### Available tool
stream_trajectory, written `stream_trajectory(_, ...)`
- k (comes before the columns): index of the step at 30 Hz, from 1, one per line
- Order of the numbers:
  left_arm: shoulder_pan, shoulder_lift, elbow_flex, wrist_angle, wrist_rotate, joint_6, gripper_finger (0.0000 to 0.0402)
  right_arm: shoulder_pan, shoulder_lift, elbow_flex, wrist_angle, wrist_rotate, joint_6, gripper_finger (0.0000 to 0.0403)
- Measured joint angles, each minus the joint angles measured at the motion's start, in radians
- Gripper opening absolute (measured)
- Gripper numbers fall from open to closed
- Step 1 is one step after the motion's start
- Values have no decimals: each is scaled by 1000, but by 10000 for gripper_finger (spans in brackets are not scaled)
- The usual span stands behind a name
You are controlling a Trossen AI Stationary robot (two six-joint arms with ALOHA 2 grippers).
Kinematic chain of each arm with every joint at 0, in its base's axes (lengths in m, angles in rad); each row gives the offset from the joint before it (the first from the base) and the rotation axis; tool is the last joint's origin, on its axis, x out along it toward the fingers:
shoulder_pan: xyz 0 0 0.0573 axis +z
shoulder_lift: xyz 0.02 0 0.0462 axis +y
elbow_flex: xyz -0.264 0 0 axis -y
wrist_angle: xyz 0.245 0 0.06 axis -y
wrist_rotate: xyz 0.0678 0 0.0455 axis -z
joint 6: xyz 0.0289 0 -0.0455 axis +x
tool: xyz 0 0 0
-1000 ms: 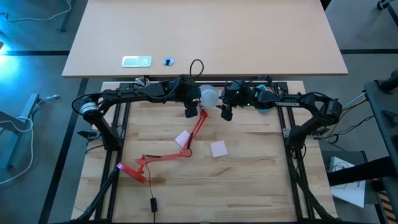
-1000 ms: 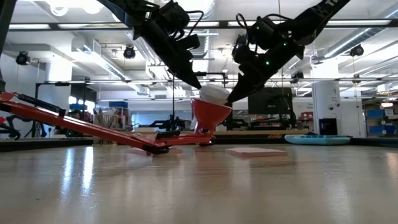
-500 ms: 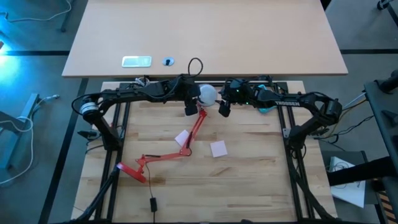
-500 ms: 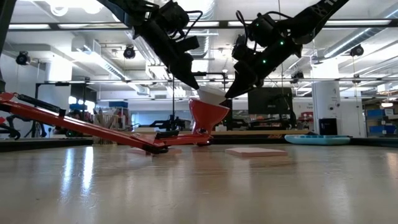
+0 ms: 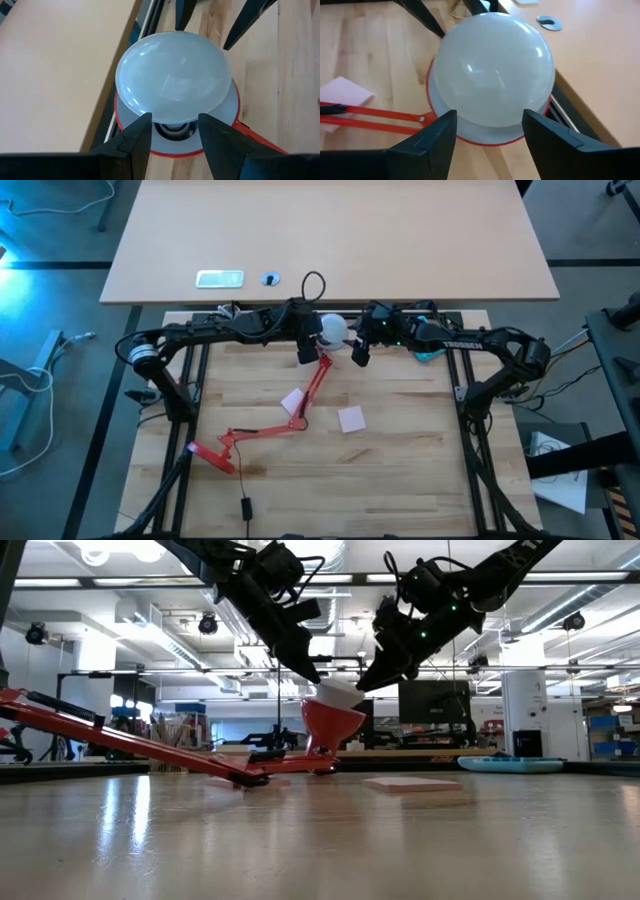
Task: Screw lightbulb
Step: Insert the lightbulb into the red lamp
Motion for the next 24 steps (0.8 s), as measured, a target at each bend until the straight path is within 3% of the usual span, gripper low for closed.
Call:
stream_trajectory(15,20,0,0,60,0,35,153,0,-3,0,-12,-82,32,221)
stream_trajectory(24,14,1,0,-40,-2,31,153,-58,-27,-4,-173,42,-82,220)
